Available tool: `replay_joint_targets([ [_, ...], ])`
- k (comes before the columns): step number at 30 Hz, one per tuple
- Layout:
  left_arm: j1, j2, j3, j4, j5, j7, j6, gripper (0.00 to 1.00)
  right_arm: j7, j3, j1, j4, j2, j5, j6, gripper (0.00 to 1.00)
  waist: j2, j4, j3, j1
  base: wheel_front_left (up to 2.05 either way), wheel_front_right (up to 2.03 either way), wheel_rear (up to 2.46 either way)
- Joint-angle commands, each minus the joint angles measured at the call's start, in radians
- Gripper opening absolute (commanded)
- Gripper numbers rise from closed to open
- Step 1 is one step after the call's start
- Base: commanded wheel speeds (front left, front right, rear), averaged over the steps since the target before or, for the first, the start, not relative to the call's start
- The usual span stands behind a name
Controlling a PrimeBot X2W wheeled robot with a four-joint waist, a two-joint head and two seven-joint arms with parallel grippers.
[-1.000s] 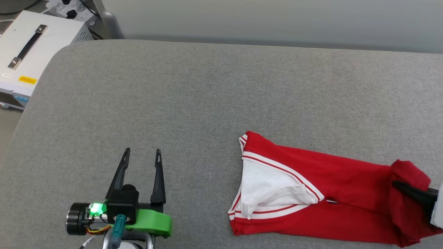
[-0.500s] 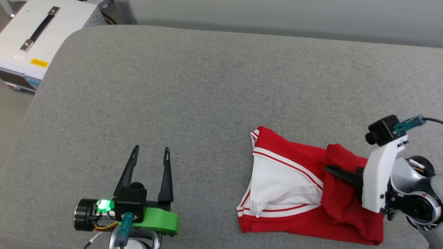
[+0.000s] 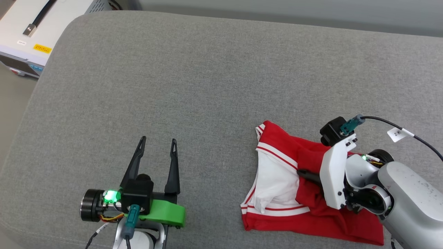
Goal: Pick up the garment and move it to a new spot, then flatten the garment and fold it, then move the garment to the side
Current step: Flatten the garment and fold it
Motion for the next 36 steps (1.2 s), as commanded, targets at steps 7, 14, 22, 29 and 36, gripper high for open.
replay_joint_targets([
  [7, -0.009, -0.003, -0.001, 0.014, 0.007, -0.006, 0.004, 1.0, -0.112, 0.066, -0.022, 0.043, -0.002, -0.016, -0.001, 1.0, 0.0, -0.006, -0.023, 0.0, 0.0, 0.0, 0.0],
  [14, 0.018, 0.012, 0.009, 0.015, 0.006, -0.006, 0.006, 1.0, -0.325, 0.013, 0.021, -0.063, -0.084, -0.068, -0.001, 1.0, 0.0, -0.036, -0.078, 0.0, 0.0, 0.0, 0.0],
  [22, 0.047, 0.031, 0.016, -0.003, 0.006, -0.006, 0.003, 1.0, -0.571, -0.223, 0.136, -0.146, -0.085, -0.23, -0.001, 1.0, 0.0, -0.1, -0.129, 0.0, 0.0, 0.0, 0.0],
  [29, 0.062, 0.037, 0.021, -0.016, -0.001, -0.006, -0.001, 1.0, -0.793, -0.453, 0.255, -0.162, 0.032, -0.461, -0.001, 1.0, 0.0, -0.152, -0.152, 0.0, 0.0, 0.0, 0.0],
  [36, 0.086, 0.038, 0.032, -0.021, -0.013, -0.006, -0.006, 1.0, -0.913, -0.586, 0.384, -0.202, 0.175, -0.636, -0.001, 1.0, 0.0, -0.184, -0.177, 0.0, 0.0, 0.0, 0.0],
])
